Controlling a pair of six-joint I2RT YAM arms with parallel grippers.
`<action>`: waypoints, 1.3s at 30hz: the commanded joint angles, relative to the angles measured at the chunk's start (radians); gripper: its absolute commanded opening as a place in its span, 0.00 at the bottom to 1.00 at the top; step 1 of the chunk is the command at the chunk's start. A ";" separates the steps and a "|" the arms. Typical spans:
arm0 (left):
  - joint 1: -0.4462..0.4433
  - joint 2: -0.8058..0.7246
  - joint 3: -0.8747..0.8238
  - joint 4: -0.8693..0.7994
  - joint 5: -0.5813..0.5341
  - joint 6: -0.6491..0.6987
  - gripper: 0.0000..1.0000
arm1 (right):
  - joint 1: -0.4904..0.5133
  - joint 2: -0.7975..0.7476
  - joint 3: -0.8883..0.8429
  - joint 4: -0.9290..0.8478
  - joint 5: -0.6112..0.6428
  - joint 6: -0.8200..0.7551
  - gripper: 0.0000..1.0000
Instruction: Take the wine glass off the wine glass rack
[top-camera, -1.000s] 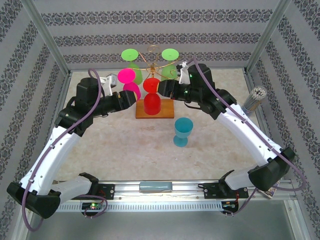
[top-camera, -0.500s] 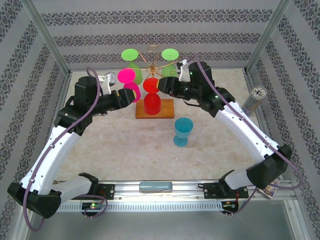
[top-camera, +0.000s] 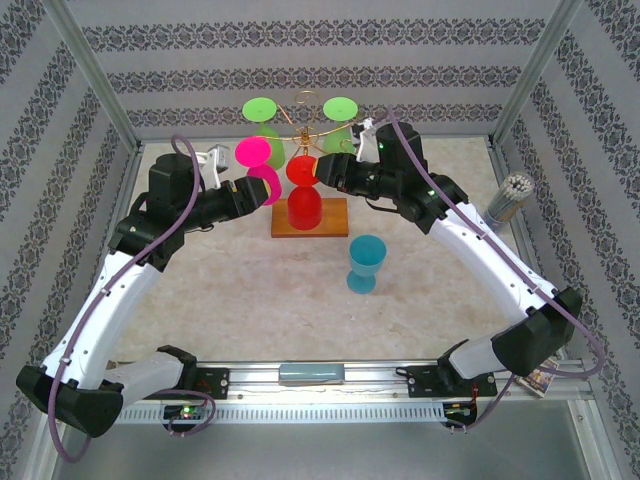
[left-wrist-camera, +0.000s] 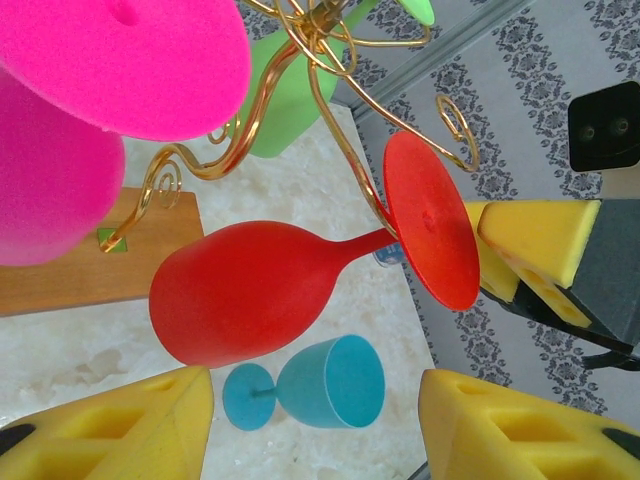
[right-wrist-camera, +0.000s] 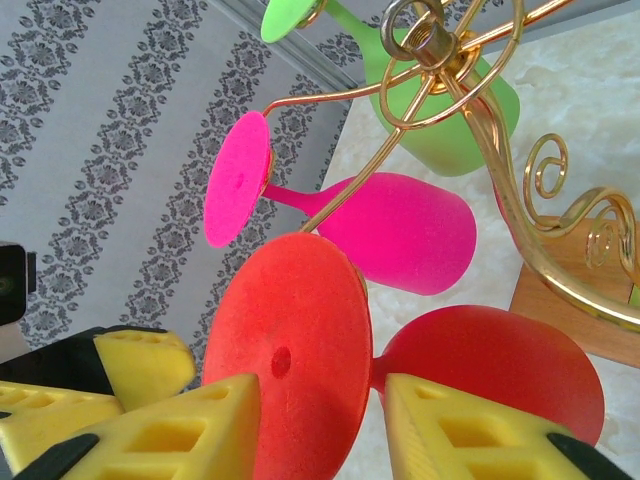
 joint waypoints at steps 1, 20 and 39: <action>0.015 -0.021 -0.009 0.048 0.017 -0.008 0.57 | -0.008 0.011 0.002 0.022 -0.025 0.011 0.37; 0.026 -0.025 -0.029 0.068 0.025 -0.022 0.57 | -0.016 0.016 -0.021 0.038 -0.027 0.020 0.34; 0.033 -0.029 -0.035 0.077 0.025 -0.033 0.57 | -0.025 0.017 -0.022 0.064 -0.049 0.039 0.13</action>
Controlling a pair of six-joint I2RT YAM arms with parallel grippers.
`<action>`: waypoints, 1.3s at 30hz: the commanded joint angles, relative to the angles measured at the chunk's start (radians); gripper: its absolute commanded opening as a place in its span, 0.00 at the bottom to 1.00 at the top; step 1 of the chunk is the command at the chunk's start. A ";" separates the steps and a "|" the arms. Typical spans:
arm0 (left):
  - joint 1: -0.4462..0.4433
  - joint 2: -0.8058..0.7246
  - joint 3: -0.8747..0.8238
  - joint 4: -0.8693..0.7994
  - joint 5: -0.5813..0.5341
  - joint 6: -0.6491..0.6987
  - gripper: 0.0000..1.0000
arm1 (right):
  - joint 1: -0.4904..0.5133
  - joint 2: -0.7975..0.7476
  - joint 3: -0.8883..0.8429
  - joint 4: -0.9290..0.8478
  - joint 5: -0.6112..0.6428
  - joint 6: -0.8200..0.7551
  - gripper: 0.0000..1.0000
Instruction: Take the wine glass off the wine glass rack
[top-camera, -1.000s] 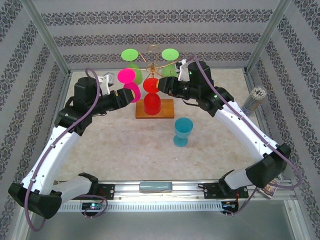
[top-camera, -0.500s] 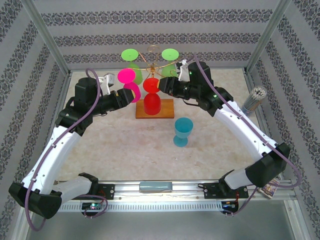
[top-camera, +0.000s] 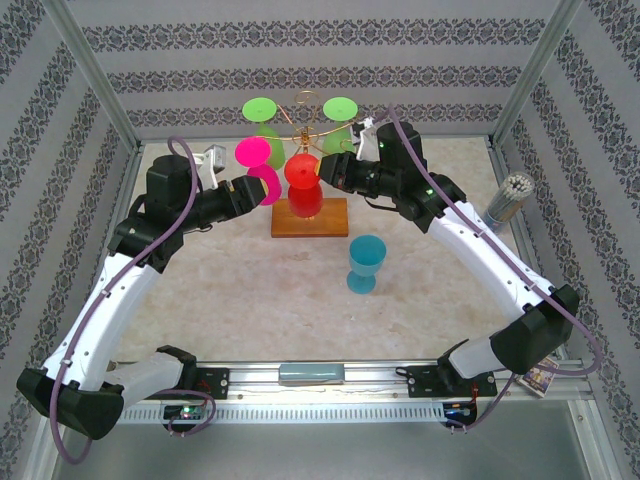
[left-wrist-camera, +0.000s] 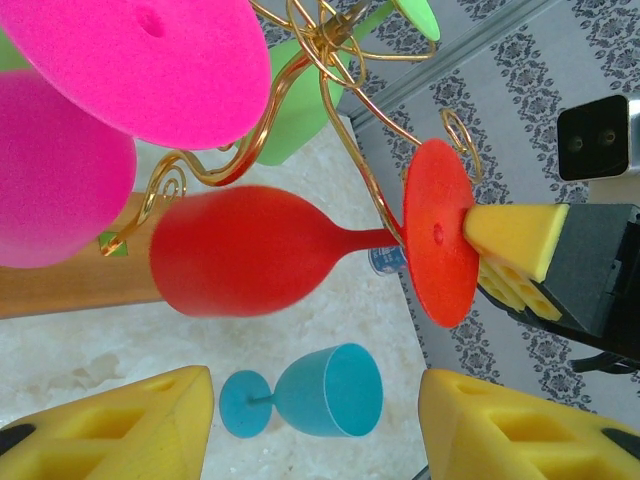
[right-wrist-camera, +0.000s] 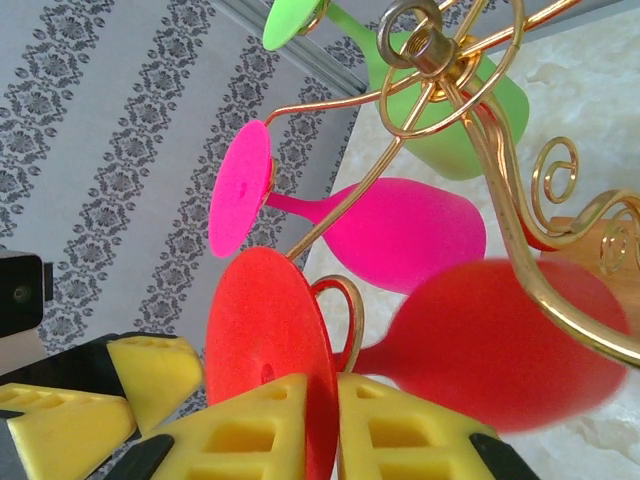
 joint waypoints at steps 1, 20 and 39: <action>0.014 -0.018 -0.010 0.047 0.014 -0.008 0.57 | -0.012 0.004 -0.007 0.020 -0.017 0.011 0.12; 0.017 -0.027 -0.006 0.050 0.016 -0.013 0.57 | -0.029 -0.010 -0.022 0.094 -0.066 0.112 0.00; 0.020 -0.018 0.003 0.052 0.018 -0.019 0.57 | -0.064 0.034 -0.013 0.243 -0.138 0.254 0.00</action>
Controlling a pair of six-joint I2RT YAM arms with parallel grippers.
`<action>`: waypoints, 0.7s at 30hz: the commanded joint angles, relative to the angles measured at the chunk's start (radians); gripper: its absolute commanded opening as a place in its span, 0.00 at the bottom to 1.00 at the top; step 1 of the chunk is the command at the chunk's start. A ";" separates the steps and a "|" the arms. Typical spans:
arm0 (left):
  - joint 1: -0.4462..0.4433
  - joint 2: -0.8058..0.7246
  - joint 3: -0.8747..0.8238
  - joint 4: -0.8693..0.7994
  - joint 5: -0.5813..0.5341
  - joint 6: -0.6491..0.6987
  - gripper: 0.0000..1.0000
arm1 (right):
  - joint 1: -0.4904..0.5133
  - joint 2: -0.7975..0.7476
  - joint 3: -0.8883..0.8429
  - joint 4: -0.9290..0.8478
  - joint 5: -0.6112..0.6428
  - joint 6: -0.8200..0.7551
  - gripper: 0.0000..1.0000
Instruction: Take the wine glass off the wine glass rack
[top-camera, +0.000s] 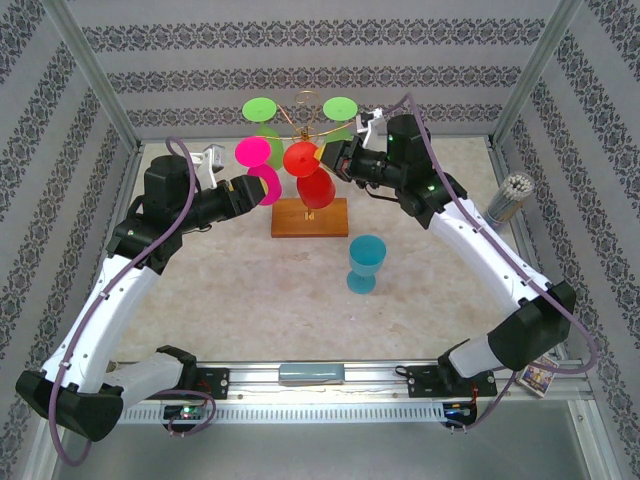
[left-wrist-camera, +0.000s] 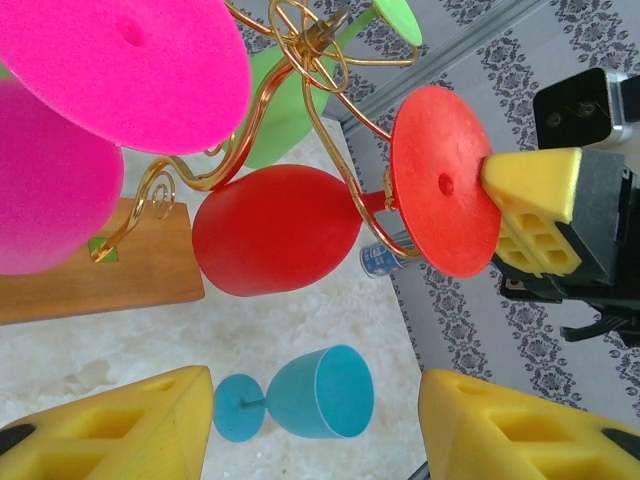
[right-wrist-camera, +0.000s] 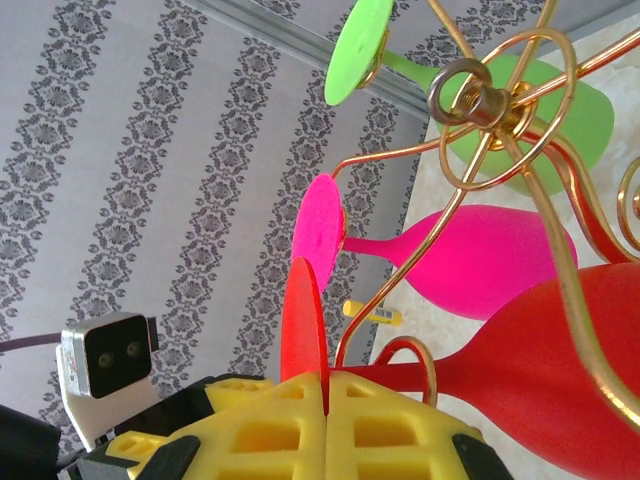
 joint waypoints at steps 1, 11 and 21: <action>0.018 -0.007 0.004 0.039 0.011 -0.014 0.57 | -0.014 0.015 0.006 0.065 -0.022 0.021 0.00; 0.020 -0.004 0.003 0.040 0.010 -0.012 0.57 | -0.021 0.053 0.028 0.084 -0.031 0.037 0.00; 0.019 -0.009 -0.002 0.046 0.013 -0.019 0.57 | -0.017 0.050 0.024 0.109 -0.038 0.057 0.00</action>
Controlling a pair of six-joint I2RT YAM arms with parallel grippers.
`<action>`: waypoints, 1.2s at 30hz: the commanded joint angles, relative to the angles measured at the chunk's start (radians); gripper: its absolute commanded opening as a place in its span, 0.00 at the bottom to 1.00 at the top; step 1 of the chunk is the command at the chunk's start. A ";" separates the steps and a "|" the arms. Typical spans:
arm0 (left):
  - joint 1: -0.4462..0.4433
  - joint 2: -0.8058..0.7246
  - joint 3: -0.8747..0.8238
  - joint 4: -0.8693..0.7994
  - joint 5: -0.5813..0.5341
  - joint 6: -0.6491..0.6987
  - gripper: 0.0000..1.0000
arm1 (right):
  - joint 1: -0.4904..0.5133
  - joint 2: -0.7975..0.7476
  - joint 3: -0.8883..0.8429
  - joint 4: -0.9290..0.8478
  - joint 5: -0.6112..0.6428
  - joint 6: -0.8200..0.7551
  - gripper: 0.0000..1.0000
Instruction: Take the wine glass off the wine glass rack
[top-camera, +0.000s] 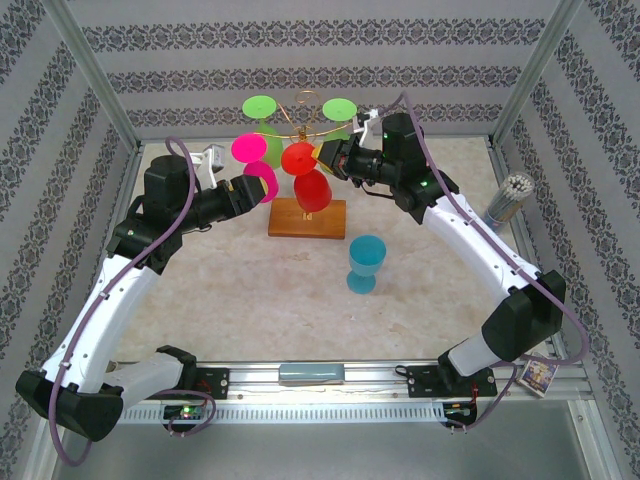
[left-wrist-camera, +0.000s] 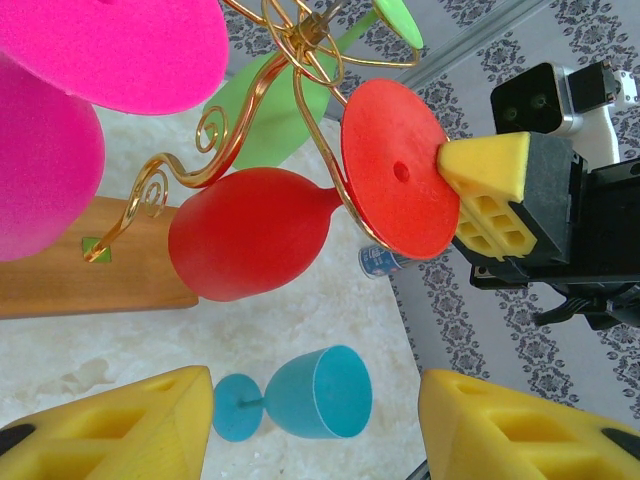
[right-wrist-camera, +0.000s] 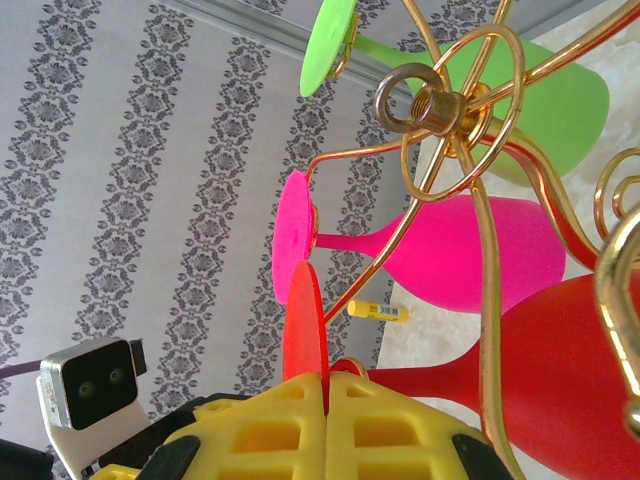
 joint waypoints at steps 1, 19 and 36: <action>0.020 -0.009 -0.002 0.046 0.013 -0.011 0.57 | -0.002 -0.004 0.021 0.068 -0.009 0.007 0.00; 0.021 -0.025 -0.011 0.053 0.013 -0.016 0.57 | 0.025 -0.070 -0.016 0.062 -0.002 0.016 0.00; 0.021 -0.051 -0.020 0.046 0.009 -0.017 0.57 | 0.065 -0.082 -0.013 0.047 0.007 0.015 0.00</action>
